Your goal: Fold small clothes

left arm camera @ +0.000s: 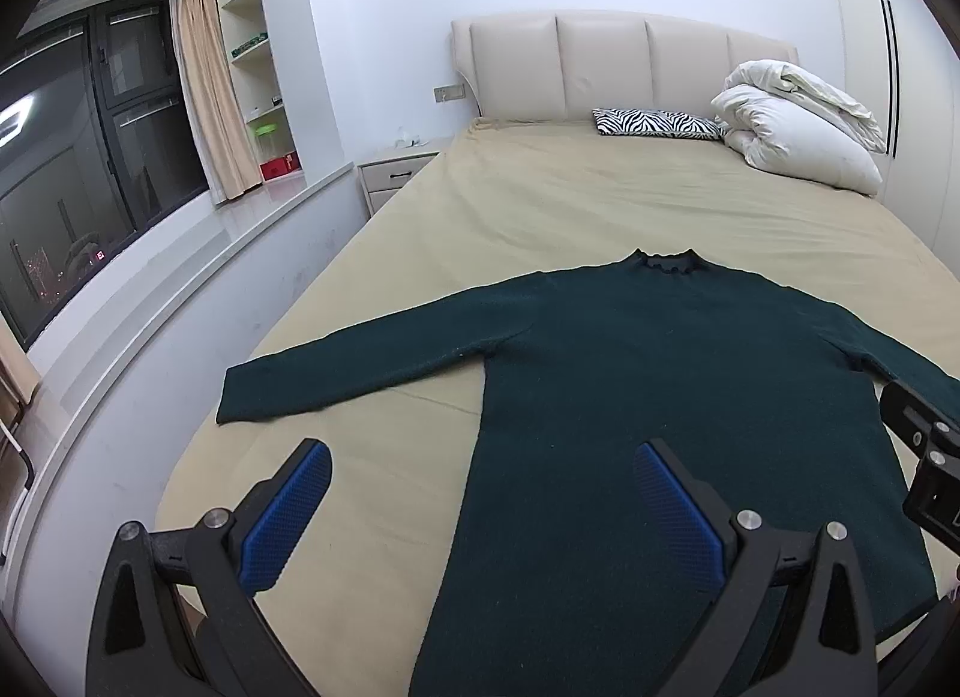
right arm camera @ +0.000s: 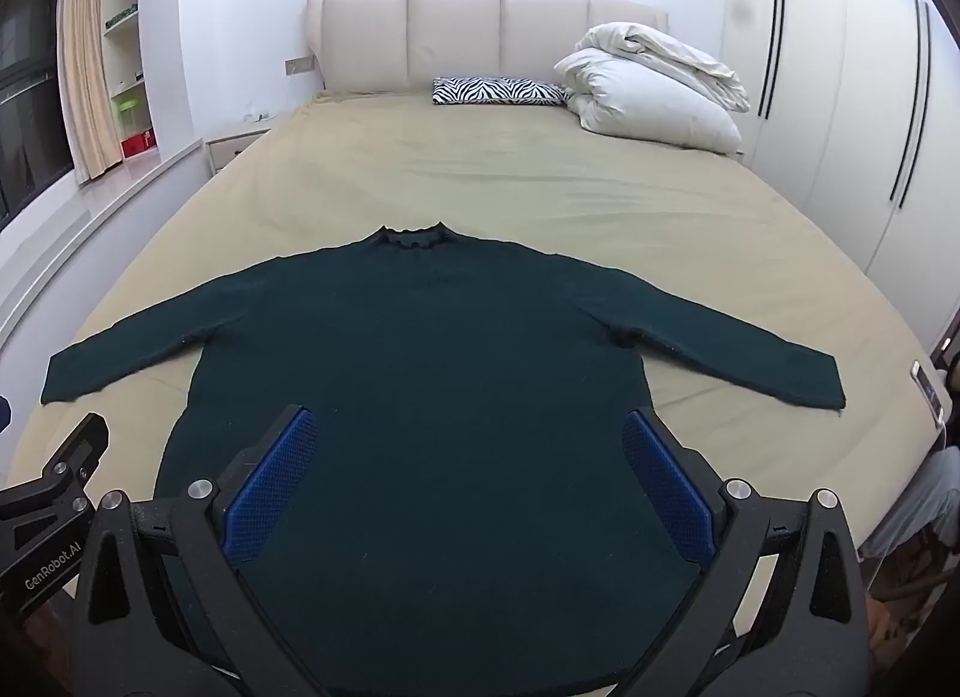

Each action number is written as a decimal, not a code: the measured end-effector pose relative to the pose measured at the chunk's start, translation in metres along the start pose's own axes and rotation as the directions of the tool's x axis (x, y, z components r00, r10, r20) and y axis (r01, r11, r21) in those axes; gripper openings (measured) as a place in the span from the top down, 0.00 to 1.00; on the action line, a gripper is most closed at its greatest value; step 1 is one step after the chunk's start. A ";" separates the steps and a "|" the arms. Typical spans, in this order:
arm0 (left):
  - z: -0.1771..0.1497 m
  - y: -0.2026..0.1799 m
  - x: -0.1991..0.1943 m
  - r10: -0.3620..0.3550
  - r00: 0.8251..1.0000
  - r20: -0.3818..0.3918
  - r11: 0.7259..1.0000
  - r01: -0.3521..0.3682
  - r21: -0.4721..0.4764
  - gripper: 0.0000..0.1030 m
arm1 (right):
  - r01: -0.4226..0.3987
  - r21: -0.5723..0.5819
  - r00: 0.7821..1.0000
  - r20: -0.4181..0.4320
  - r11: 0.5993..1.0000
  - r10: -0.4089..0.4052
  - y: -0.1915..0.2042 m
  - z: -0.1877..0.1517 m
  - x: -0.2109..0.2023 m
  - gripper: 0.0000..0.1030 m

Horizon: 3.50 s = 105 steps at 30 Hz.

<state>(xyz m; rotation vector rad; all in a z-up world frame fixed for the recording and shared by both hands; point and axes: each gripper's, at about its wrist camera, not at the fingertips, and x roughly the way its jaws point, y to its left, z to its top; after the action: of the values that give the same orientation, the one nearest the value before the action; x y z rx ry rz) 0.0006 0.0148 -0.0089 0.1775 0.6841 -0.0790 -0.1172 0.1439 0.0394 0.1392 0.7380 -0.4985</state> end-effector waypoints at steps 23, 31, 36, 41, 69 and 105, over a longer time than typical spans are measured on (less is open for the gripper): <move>-0.001 -0.002 0.001 0.003 1.000 -0.013 1.000 -0.003 -0.011 0.00 | -0.004 -0.004 1.000 -0.026 1.000 0.004 0.001 -0.001 0.008 0.00; -0.002 -0.002 0.001 0.003 1.000 -0.013 1.000 -0.003 -0.012 0.00 | -0.006 -0.005 1.000 -0.030 1.000 0.005 0.002 -0.001 0.008 0.00; -0.002 -0.001 0.001 0.002 1.000 -0.014 1.000 -0.002 -0.013 0.00 | -0.005 -0.005 1.000 -0.030 1.000 0.004 0.002 -0.001 0.008 0.00; -0.002 -0.002 0.001 0.003 1.000 -0.014 1.000 -0.003 -0.013 0.00 | -0.005 -0.006 0.999 -0.031 1.000 0.005 0.001 -0.002 0.008 0.00; -0.014 -0.003 0.007 -0.009 0.999 -0.049 1.000 0.008 -0.019 0.00 | 0.004 -0.013 0.998 -0.055 1.000 -0.005 0.003 -0.004 0.019 0.00; 0.029 -0.097 0.134 -0.157 0.953 -0.258 0.986 0.167 0.019 0.00 | 0.299 0.301 0.915 -0.360 0.905 -0.182 -0.252 0.010 0.208 0.00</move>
<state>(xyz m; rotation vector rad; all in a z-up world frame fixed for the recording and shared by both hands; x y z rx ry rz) 0.1093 -0.0880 -0.0847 0.1715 0.9556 -0.2308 -0.1016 -0.1602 -0.0809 0.4774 0.9910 -0.8618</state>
